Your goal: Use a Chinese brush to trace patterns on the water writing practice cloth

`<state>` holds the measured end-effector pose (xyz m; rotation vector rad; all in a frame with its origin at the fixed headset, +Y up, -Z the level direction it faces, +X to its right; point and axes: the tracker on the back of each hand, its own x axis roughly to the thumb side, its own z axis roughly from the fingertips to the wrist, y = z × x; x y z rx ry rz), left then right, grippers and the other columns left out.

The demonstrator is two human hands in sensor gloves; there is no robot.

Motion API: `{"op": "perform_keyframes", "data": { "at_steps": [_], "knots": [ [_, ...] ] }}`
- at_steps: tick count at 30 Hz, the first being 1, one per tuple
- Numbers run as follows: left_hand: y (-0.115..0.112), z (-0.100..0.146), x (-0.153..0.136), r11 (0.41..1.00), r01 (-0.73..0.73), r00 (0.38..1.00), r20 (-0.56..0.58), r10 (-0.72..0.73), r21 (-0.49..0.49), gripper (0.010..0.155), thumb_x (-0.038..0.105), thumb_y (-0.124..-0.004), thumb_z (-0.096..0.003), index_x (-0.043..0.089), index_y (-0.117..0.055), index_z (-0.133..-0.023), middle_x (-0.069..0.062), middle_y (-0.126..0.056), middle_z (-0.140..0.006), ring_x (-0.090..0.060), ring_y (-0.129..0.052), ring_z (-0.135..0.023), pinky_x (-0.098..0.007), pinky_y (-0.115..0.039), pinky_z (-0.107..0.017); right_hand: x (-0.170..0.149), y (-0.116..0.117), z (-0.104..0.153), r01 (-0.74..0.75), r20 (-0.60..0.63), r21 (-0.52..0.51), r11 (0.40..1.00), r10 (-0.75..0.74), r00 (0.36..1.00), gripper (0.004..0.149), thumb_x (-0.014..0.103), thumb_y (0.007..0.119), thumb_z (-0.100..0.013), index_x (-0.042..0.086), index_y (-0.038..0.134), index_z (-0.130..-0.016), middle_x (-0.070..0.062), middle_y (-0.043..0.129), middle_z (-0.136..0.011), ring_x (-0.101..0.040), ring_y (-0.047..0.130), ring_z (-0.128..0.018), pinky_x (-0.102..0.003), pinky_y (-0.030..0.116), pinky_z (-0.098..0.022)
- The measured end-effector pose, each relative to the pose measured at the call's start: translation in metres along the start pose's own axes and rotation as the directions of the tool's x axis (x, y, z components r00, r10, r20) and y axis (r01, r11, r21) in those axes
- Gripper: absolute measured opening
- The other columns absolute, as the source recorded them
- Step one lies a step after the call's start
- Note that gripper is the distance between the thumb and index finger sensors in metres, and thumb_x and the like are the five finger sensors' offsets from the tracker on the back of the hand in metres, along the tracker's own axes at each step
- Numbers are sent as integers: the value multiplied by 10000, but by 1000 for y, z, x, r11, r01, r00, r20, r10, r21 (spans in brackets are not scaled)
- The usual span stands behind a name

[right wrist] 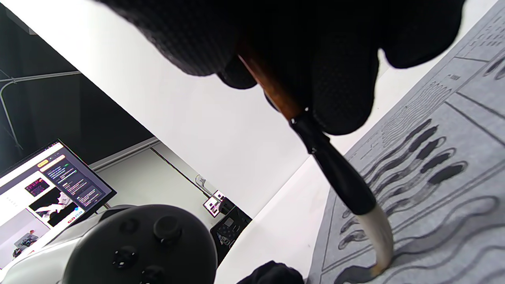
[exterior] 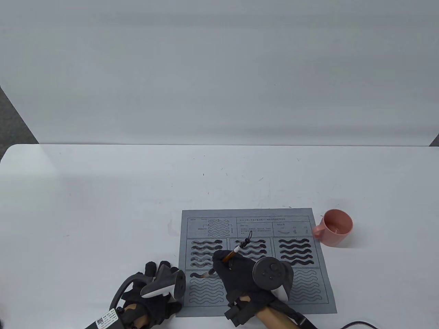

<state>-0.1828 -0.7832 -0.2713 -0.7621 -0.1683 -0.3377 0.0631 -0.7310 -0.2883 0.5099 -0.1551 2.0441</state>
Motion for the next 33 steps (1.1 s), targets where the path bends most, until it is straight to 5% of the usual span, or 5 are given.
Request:
{"op": "perform_keyframes", "data": {
  "at_steps": [33],
  "knots": [
    [0,0,0,1000,0,1000,0,0,0,934,635,-394,-308,310,268,-882,-64,283,-1003,-475,125,-1027,-687,-184,-781,-2,-3,1,-8,-1,-17,1000,8,1000,344,269,781,-498,88,807,-788,-206,925,-782,-426,1000,-609,-655,727,-502]
  ]
}}
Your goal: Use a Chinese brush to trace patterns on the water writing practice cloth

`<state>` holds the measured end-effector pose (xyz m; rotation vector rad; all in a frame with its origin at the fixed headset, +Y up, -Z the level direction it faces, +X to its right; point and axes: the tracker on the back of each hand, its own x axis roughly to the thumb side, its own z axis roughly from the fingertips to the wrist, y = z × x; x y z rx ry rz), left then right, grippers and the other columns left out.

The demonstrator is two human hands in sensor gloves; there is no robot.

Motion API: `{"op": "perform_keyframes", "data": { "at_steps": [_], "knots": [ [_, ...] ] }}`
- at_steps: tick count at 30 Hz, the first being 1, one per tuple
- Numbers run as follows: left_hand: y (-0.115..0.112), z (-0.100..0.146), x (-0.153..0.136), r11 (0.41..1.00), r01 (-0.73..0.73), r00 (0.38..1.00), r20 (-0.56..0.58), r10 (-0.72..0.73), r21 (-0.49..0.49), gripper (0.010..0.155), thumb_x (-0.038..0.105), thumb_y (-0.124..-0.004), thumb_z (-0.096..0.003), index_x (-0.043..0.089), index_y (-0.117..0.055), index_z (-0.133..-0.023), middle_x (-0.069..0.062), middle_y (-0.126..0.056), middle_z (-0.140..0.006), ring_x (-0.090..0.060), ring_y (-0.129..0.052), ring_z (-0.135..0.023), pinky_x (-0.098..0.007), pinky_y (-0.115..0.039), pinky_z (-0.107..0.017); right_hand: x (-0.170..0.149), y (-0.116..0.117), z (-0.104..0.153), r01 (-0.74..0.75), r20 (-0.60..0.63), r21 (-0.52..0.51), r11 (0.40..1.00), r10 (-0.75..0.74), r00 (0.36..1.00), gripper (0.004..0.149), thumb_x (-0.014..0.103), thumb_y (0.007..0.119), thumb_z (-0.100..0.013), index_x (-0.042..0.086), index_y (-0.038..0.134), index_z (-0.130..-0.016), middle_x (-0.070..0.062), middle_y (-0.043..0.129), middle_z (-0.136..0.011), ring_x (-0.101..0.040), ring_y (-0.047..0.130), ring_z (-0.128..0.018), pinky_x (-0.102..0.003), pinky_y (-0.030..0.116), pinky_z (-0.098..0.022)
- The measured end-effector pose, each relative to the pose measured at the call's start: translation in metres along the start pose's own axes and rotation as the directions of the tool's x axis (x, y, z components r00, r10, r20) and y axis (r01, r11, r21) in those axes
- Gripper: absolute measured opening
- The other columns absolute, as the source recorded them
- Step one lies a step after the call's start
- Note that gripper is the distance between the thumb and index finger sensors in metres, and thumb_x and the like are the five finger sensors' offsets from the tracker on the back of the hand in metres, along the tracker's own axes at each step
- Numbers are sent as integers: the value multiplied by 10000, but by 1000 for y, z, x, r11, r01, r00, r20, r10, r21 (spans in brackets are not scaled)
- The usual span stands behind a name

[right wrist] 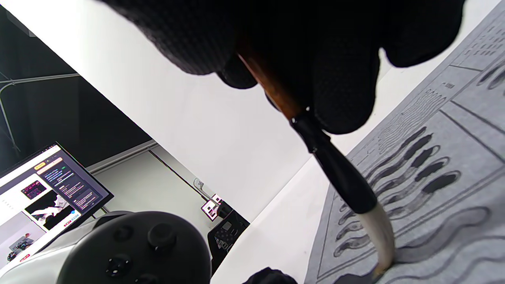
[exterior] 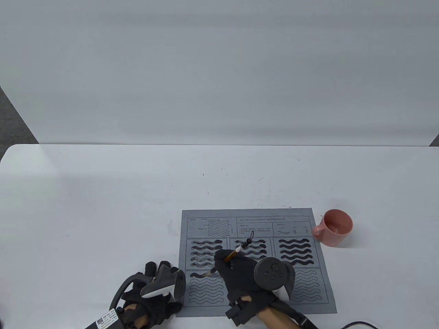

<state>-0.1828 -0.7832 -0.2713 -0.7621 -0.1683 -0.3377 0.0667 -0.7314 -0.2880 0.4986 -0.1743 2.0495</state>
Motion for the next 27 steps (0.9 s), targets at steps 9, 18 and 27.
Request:
{"op": "perform_keyframes", "data": {
  "at_steps": [9,18,27],
  "knots": [
    [0,0,0,1000,0,1000,0,0,0,933,634,-393,-308,310,267,-882,-64,282,-1004,-474,124,-1028,-687,-185,-781,0,0,0,-3,2,0,1000,3,1000,344,269,780,-498,88,807,-789,-207,925,-783,-425,999,-611,-655,726,-502],
    [0,0,0,1000,0,1000,0,0,0,933,635,-393,-308,310,268,-882,-64,283,-1003,-475,125,-1028,-688,-185,-780,-1,-1,1,6,4,-4,1000,-6,1000,345,270,778,-498,84,807,-788,-209,924,-784,-429,997,-611,-659,723,-502],
    [0,0,0,1000,0,1000,0,0,0,934,634,-392,-307,310,268,-882,-65,283,-1003,-476,126,-1027,-688,-184,-780,-2,-2,1,-8,6,-3,1000,8,1000,345,271,778,-499,87,807,-789,-208,923,-784,-430,995,-614,-659,721,-504]
  ]
}}
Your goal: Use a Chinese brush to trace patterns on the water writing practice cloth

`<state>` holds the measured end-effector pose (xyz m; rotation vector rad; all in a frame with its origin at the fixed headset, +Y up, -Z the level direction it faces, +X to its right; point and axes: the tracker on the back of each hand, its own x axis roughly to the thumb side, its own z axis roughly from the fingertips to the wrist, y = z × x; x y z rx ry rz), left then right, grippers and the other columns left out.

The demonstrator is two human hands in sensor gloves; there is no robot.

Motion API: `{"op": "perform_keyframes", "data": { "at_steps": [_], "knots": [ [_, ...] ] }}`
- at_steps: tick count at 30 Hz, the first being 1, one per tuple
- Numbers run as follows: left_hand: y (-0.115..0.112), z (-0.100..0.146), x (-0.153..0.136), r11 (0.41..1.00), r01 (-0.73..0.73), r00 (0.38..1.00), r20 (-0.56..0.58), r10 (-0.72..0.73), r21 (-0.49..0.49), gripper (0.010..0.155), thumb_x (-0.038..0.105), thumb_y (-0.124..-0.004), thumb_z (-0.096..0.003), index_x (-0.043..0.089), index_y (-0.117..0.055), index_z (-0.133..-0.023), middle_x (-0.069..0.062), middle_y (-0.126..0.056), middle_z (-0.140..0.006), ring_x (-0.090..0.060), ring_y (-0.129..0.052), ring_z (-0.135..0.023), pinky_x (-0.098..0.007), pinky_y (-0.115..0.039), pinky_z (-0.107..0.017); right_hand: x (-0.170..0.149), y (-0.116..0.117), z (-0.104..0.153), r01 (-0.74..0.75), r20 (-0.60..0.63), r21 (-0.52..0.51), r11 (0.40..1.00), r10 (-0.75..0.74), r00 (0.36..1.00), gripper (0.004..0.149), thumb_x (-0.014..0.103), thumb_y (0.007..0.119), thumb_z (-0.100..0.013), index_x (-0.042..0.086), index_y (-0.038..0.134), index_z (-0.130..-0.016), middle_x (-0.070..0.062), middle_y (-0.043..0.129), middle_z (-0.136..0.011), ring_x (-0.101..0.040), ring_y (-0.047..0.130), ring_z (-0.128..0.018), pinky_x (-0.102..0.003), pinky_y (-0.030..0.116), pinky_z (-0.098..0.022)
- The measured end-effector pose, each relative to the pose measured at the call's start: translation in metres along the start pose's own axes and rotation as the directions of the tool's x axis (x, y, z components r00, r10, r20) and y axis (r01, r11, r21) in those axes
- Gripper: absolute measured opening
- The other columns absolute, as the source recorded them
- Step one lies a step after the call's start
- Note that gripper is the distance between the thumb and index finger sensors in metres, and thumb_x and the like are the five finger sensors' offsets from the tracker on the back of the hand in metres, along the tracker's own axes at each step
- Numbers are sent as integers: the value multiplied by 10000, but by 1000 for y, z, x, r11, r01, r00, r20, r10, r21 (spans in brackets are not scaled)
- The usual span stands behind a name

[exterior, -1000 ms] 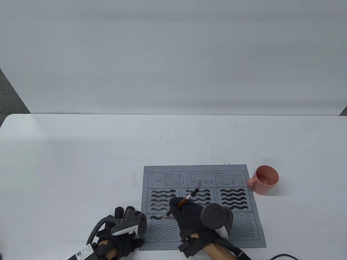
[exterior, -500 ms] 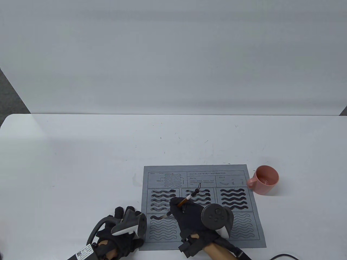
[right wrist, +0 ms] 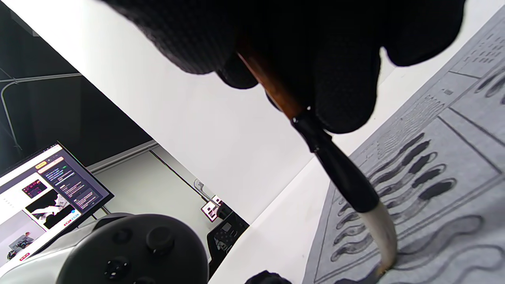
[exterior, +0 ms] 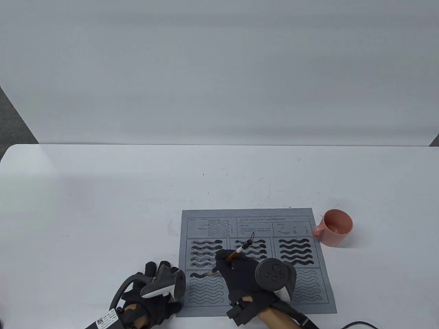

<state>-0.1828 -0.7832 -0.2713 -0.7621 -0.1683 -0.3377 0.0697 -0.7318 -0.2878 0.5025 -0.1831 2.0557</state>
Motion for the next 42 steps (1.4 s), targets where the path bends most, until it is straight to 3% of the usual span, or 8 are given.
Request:
{"op": "perform_keyframes", "data": {
  "at_steps": [42],
  "knots": [
    [0,0,0,1000,0,1000,0,0,0,933,634,-389,-307,307,270,-880,-65,285,-1002,-476,127,-1027,-688,-184,-780,-2,-7,2,-10,-5,-15,1000,10,1000,344,276,774,-493,73,821,-767,-213,940,-743,-430,999,-569,-668,716,-500]
  ]
}}
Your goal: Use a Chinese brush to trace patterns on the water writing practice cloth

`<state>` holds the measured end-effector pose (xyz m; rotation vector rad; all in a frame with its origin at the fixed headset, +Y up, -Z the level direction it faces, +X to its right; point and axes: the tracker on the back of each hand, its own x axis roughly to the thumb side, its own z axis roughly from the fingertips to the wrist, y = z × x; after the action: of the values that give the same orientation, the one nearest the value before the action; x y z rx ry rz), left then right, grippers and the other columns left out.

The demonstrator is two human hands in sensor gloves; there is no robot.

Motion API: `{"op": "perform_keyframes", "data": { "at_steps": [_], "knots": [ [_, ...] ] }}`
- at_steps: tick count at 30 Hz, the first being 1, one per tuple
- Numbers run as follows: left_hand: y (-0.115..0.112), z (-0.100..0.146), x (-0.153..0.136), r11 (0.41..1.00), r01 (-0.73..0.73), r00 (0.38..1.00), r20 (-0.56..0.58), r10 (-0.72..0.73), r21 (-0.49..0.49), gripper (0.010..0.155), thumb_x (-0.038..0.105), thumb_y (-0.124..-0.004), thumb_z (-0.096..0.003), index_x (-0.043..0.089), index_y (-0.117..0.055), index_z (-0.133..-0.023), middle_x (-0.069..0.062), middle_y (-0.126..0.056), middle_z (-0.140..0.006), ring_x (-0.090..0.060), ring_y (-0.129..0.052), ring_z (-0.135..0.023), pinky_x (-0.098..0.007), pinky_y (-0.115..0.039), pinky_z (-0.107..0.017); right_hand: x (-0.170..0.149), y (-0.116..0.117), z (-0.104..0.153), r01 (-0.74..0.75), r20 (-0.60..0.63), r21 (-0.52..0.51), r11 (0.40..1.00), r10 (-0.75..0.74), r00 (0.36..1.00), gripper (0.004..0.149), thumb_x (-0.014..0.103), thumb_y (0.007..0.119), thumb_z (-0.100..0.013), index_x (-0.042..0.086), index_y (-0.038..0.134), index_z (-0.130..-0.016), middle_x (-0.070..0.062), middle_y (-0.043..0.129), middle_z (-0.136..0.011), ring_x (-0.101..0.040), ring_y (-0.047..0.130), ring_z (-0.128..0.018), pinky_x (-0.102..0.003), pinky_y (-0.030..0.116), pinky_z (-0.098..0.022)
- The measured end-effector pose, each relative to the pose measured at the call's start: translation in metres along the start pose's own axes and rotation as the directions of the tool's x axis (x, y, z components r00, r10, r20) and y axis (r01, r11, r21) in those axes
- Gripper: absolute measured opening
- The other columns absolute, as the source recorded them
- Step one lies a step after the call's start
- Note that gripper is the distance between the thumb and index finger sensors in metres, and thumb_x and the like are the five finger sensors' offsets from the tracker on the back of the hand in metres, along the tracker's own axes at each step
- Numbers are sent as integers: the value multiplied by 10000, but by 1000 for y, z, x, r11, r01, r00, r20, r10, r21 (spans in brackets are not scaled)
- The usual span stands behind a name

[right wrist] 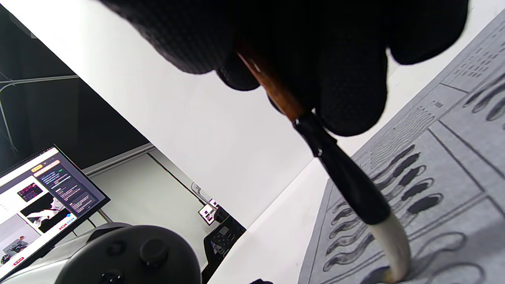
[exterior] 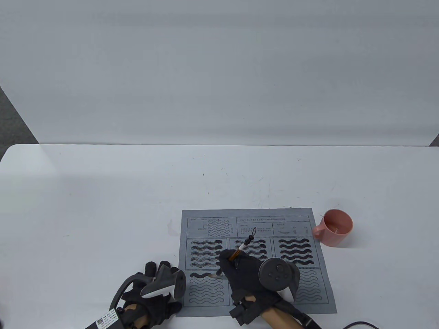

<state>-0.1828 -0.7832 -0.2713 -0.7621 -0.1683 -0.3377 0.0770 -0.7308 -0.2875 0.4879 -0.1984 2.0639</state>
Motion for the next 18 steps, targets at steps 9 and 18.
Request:
{"op": "perform_keyframes", "data": {
  "at_steps": [9,18],
  "knots": [
    [0,0,0,1000,0,1000,0,0,0,932,633,-390,-306,309,269,-881,-65,284,-1003,-477,125,-1026,-687,-185,-780,0,-1,0,3,-2,-2,1000,-3,1000,343,275,775,-490,72,825,-763,-215,943,-737,-431,999,-565,-669,715,-499],
    [0,0,0,1000,0,1000,0,0,0,933,633,-389,-306,307,270,-880,-66,284,-1002,-476,126,-1026,-688,-183,-779,-1,-3,0,4,-4,-9,1000,-4,1000,343,275,777,-489,72,830,-759,-214,946,-731,-430,999,-560,-671,714,-499]
  ]
}}
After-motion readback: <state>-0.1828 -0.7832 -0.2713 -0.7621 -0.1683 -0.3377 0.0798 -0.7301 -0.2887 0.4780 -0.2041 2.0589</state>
